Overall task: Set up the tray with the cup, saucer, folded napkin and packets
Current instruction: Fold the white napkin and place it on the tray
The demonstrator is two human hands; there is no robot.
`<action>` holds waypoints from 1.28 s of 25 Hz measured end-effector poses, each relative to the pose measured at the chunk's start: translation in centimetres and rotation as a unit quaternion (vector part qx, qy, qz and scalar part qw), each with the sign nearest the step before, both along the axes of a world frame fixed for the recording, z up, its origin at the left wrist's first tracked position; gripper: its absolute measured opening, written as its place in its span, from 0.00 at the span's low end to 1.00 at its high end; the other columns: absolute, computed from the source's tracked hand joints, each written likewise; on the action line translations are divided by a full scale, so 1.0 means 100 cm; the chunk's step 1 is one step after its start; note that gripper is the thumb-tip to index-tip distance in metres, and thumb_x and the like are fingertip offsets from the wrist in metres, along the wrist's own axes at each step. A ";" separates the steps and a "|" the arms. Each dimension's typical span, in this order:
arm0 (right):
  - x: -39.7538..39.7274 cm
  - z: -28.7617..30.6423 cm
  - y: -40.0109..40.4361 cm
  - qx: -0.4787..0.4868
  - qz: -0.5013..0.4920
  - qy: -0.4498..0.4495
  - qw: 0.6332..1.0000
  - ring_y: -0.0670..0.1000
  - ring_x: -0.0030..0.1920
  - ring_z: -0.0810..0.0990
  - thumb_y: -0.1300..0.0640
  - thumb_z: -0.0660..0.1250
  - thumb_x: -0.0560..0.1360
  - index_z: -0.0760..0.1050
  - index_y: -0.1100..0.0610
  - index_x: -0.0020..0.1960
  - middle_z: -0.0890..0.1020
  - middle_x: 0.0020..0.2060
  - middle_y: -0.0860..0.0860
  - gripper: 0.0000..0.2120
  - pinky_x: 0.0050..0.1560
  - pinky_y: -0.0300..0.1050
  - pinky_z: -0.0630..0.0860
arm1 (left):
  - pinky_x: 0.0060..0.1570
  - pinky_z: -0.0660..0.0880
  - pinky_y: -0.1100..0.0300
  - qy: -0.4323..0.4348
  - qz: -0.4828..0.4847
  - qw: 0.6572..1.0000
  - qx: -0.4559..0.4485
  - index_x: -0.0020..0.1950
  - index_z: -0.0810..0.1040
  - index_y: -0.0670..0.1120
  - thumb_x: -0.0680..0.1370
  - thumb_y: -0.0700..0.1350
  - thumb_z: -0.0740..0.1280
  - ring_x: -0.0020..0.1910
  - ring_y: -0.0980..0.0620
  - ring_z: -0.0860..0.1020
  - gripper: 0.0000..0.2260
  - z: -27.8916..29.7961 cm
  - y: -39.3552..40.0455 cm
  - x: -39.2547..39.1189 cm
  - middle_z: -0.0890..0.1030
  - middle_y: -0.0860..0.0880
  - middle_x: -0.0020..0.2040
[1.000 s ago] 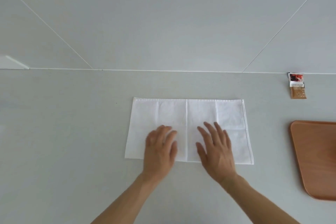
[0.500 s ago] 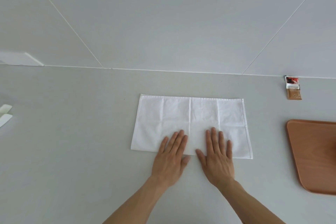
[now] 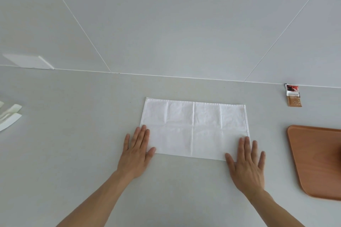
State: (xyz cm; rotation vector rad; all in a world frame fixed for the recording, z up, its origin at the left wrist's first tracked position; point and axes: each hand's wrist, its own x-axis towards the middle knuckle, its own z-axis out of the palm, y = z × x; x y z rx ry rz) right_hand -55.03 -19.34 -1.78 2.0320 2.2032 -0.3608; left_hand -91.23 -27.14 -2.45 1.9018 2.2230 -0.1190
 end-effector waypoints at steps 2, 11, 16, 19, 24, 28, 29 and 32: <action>-0.020 0.007 0.006 0.028 0.043 0.019 0.999 0.54 0.79 0.40 0.37 0.40 0.79 0.43 0.57 0.80 0.47 0.80 0.52 0.36 0.77 0.58 0.42 | 0.75 0.43 0.47 -0.014 -0.004 0.999 0.031 0.80 0.49 0.44 0.82 0.59 0.42 0.79 0.50 0.44 0.30 0.006 0.016 0.018 0.47 0.48 0.81; -0.102 -0.007 0.065 0.014 0.151 0.058 0.987 0.55 0.79 0.41 0.50 0.49 0.83 0.45 0.55 0.80 0.46 0.79 0.50 0.28 0.78 0.55 0.42 | 0.76 0.52 0.47 -0.033 -0.110 0.993 0.039 0.80 0.53 0.45 0.83 0.53 0.41 0.79 0.48 0.48 0.26 0.002 0.120 0.115 0.51 0.47 0.80; -0.070 -0.019 0.091 0.030 0.098 0.046 0.994 0.54 0.79 0.45 0.38 0.41 0.80 0.44 0.48 0.80 0.47 0.79 0.46 0.31 0.78 0.56 0.45 | 0.76 0.51 0.44 -0.017 -0.123 0.991 0.056 0.79 0.54 0.53 0.83 0.58 0.47 0.79 0.49 0.51 0.25 -0.017 0.134 0.063 0.53 0.51 0.80; -0.025 -0.022 0.115 0.032 0.026 0.039 0.998 0.54 0.79 0.44 0.35 0.38 0.79 0.40 0.46 0.79 0.47 0.80 0.45 0.32 0.78 0.56 0.46 | 0.76 0.50 0.45 0.018 -0.035 0.998 0.051 0.80 0.50 0.54 0.82 0.60 0.44 0.79 0.48 0.50 0.27 -0.022 0.144 -0.005 0.51 0.51 0.81; -0.006 -0.023 0.123 0.036 0.008 0.030 0.999 0.54 0.79 0.44 0.36 0.37 0.79 0.41 0.48 0.79 0.48 0.80 0.45 0.33 0.78 0.57 0.45 | 0.76 0.47 0.47 0.026 0.004 0.999 0.031 0.80 0.46 0.50 0.82 0.60 0.41 0.79 0.49 0.48 0.28 -0.024 0.143 -0.040 0.48 0.51 0.81; -0.006 -0.020 0.122 0.017 0.006 0.040 0.999 0.54 0.79 0.41 0.35 0.37 0.78 0.39 0.48 0.79 0.44 0.80 0.45 0.33 0.78 0.57 0.43 | 0.75 0.52 0.47 -0.008 0.001 1.000 0.012 0.80 0.52 0.51 0.81 0.61 0.49 0.79 0.48 0.51 0.29 -0.011 0.151 -0.042 0.51 0.51 0.81; -0.005 -0.019 0.118 0.016 0.000 0.050 0.999 0.54 0.79 0.41 0.35 0.38 0.78 0.39 0.49 0.79 0.43 0.80 0.46 0.34 0.78 0.57 0.43 | 0.72 0.57 0.47 -0.019 0.011 1.000 0.020 0.78 0.58 0.51 0.80 0.61 0.55 0.76 0.47 0.57 0.29 -0.004 0.155 -0.044 0.58 0.50 0.79; 0.001 -0.020 0.086 0.032 -0.010 0.056 0.998 0.55 0.79 0.44 0.37 0.41 0.78 0.43 0.51 0.80 0.46 0.80 0.49 0.34 0.77 0.58 0.44 | 0.58 0.67 0.48 -0.049 0.062 0.997 -0.012 0.69 0.69 0.53 0.73 0.61 0.68 0.64 0.44 0.69 0.27 0.016 0.171 -0.053 0.71 0.48 0.65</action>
